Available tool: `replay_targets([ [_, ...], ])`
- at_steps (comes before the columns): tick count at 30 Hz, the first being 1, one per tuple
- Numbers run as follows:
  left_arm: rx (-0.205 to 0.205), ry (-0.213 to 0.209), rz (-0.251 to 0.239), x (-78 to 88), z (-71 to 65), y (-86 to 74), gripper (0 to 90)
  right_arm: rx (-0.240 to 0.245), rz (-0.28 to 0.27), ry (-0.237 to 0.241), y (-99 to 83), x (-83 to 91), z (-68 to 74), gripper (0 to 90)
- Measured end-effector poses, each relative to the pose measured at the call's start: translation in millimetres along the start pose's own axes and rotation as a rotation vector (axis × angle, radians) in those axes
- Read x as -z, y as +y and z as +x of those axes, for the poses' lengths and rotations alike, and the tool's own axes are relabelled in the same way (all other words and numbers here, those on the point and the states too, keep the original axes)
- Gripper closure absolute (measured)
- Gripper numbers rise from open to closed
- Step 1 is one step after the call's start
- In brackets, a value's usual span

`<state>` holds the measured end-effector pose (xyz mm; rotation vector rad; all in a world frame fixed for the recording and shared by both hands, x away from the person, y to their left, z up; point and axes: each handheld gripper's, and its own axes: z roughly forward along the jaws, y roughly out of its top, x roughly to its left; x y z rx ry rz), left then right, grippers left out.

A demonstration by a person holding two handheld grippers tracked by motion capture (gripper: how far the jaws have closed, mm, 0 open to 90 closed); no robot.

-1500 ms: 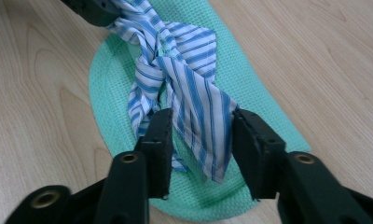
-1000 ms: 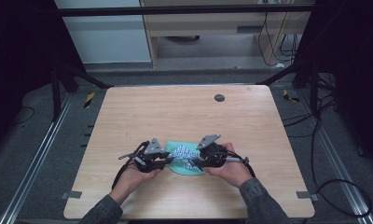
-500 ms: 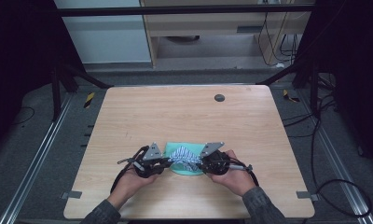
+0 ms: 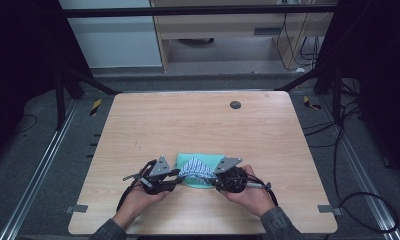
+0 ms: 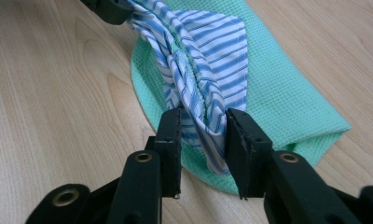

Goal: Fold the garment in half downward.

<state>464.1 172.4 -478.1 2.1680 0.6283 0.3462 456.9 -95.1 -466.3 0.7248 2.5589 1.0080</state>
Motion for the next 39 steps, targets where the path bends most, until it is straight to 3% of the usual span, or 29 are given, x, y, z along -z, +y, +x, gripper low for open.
replay_targets([
  [9,-0.033,-0.019,0.020,3.9,-7.5,-3.8,84.0,0.011,-0.020,0.004,-6.3,2.6,5.8,85.3],
  [14,-0.070,-0.035,0.063,2.9,-12.9,-10.4,85.2,0.023,-0.010,0.021,-13.5,1.9,12.6,86.1],
  [29,-0.097,-0.057,0.109,3.5,-17.6,-16.8,86.7,0.082,0.033,0.026,-20.8,-1.0,21.7,87.0],
  [39,-0.067,-0.059,0.094,7.3,-19.6,-20.1,85.8,0.113,0.042,0.023,-19.6,0.7,27.8,86.6],
])
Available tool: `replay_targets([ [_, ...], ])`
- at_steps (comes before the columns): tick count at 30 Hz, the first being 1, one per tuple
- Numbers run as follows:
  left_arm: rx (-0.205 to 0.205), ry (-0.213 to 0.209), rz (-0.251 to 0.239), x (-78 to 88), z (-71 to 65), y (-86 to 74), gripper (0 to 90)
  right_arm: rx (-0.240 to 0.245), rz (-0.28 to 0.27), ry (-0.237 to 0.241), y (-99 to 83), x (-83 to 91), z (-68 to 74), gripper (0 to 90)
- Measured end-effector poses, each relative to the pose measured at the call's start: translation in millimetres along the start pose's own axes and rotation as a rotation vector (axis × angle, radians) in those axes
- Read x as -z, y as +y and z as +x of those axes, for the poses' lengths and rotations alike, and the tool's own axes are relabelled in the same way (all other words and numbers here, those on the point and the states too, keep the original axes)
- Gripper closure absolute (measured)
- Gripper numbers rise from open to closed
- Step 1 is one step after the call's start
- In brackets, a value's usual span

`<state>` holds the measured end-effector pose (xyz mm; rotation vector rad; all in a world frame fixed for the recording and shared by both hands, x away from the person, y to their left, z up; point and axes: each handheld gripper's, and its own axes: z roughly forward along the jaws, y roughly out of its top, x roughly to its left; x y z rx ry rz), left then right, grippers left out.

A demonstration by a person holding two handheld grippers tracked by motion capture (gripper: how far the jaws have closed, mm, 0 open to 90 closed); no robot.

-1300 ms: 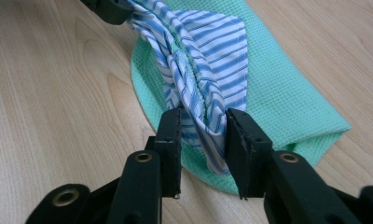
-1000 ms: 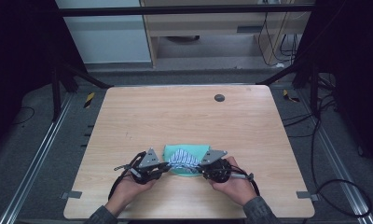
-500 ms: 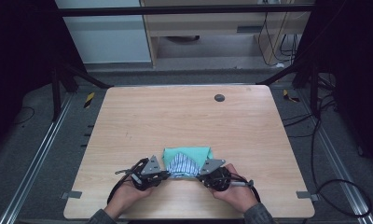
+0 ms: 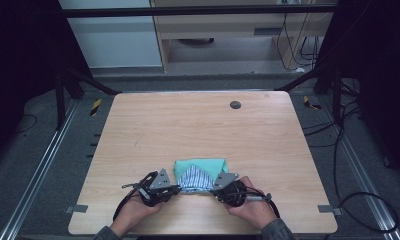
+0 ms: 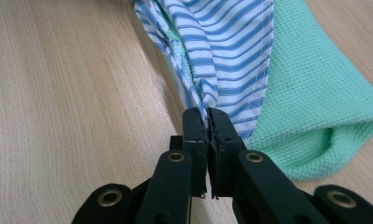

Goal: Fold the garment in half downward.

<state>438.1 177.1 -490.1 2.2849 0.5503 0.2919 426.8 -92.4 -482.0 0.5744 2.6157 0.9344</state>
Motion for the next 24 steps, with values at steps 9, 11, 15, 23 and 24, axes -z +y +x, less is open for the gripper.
replay_targets([
  [9,0.029,0.002,-0.025,19.0,-8.6,-10.8,70.9,-0.008,-0.018,0.003,-9.7,12.6,7.0,67.2],
  [11,0.041,0.004,-0.041,25.2,-9.7,-13.3,67.2,-0.031,-0.030,-0.007,-15.3,19.8,6.3,62.7],
  [15,0.087,0.058,-0.069,34.5,-3.9,-16.9,51.6,-0.091,-0.046,-0.060,-27.0,31.6,-2.2,49.5],
  [23,0.239,0.189,-0.063,36.1,36.5,-23.1,21.9,-0.298,-0.064,-0.203,-48.2,38.3,-39.9,21.7],
  [24,0.255,0.203,-0.060,34.8,42.3,-23.6,19.2,-0.326,-0.061,-0.222,-50.5,37.4,-46.1,19.7],
])
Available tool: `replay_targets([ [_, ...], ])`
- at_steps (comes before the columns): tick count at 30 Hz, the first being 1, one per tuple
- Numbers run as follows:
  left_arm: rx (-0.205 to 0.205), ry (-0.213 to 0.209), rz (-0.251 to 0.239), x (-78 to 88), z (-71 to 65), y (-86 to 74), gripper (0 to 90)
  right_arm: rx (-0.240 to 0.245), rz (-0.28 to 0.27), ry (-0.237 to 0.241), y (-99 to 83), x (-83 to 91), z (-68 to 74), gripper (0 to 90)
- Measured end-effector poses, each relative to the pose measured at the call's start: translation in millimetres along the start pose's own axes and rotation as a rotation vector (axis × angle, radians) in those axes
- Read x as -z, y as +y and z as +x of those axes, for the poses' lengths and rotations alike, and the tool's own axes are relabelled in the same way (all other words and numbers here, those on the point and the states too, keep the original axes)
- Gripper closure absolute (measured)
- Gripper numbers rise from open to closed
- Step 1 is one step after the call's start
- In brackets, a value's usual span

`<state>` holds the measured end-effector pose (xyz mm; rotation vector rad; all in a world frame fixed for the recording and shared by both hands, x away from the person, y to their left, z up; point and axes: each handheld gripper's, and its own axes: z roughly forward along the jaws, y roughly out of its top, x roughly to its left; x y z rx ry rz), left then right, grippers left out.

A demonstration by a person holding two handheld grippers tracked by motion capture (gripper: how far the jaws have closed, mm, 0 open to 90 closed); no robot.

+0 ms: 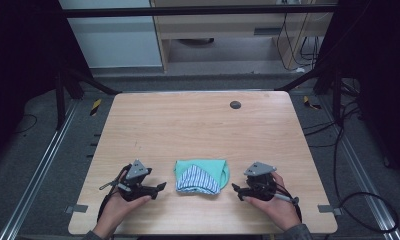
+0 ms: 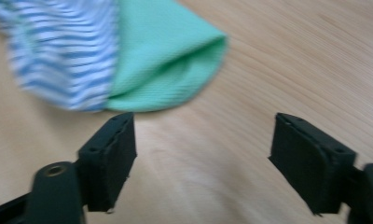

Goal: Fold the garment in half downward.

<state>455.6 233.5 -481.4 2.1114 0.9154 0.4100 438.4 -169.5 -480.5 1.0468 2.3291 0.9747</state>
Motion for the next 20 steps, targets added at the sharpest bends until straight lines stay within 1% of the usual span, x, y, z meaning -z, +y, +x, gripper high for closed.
replay_targets([
  [2,0.028,0.022,0.000,-5.3,10.8,2.4,16.4,-0.059,-0.015,-0.037,-1.3,-4.7,-12.4,15.2],
  [3,0.038,0.033,0.003,-8.6,16.2,3.7,15.3,-0.097,-0.019,-0.058,-2.1,-7.8,-19.1,11.9],
  [4,0.049,0.041,0.007,-12.0,21.6,5.2,14.1,-0.143,-0.019,-0.076,-2.6,-11.6,-25.7,11.2],
  [5,0.054,0.049,0.008,-14.5,25.5,6.5,12.6,-0.174,-0.023,-0.094,-3.5,-14.9,-31.9,10.8],
  [6,0.069,0.065,0.002,-18.9,32.4,8.7,12.6,-0.189,-0.028,-0.111,-4.4,-17.1,-36.3,9.8],
  [7,0.083,0.070,-0.010,-21.9,36.3,10.3,12.4,-0.224,-0.035,-0.147,-6.2,-21.4,-44.2,8.9],
  [8,0.087,0.077,-0.013,-24.0,38.9,11.5,12.3,-0.247,-0.033,-0.164,-7.3,-24.2,-49.8,8.8],
  [9,0.087,0.094,-0.010,-26.8,41.7,13.3,12.1,-0.268,-0.028,-0.183,-7.8,-26.2,-53.2,8.9],
  [10,0.087,0.113,-0.011,-31.1,45.1,15.4,12.0,-0.279,-0.021,-0.212,-8.6,-29.1,-57.3,9.1],
  [11,0.098,0.112,-0.013,-34.3,47.2,16.6,11.9,-0.301,-0.011,-0.242,-9.6,-33.4,-62.1,9.4],
  [12,0.112,0.112,-0.017,-37.7,49.3,17.3,11.6,-0.325,-0.003,-0.254,-10.1,-36.6,-64.9,10.0],
  [13,0.117,0.114,-0.017,-41.3,51.3,17.8,11.5,-0.338,0.005,-0.265,-10.9,-39.9,-67.1,9.2],
  [14,0.128,0.125,-0.013,-44.7,52.7,18.4,11.3,-0.350,0.013,-0.269,-10.7,-42.4,-69.0,6.0],
  [15,0.138,0.137,-0.010,-47.9,54.0,18.7,11.3,-0.347,0.016,-0.271,-9.9,-43.8,-70.9,5.3],
  [16,0.141,0.150,-0.007,-50.7,54.7,18.6,11.1,-0.350,0.022,-0.279,-8.7,-45.3,-71.5,4.0],
  [17,0.133,0.166,0.002,-53.5,55.2,17.8,10.2,-0.358,0.026,-0.280,-7.8,-46.4,-71.7,3.2],
  [18,0.120,0.179,0.019,-56.7,55.6,15.9,8.7,-0.354,0.030,-0.279,-7.6,-46.7,-71.6,2.9],
  [19,0.118,0.184,0.061,-58.8,56.1,15.9,7.9,-0.354,0.031,-0.279,-7.6,-46.7,-71.6,2.5],
  [20,0.115,0.181,0.068,-59.1,56.1,16.0,4.9,-0.359,0.033,-0.279,-7.8,-46.6,-71.6,2.0],
])
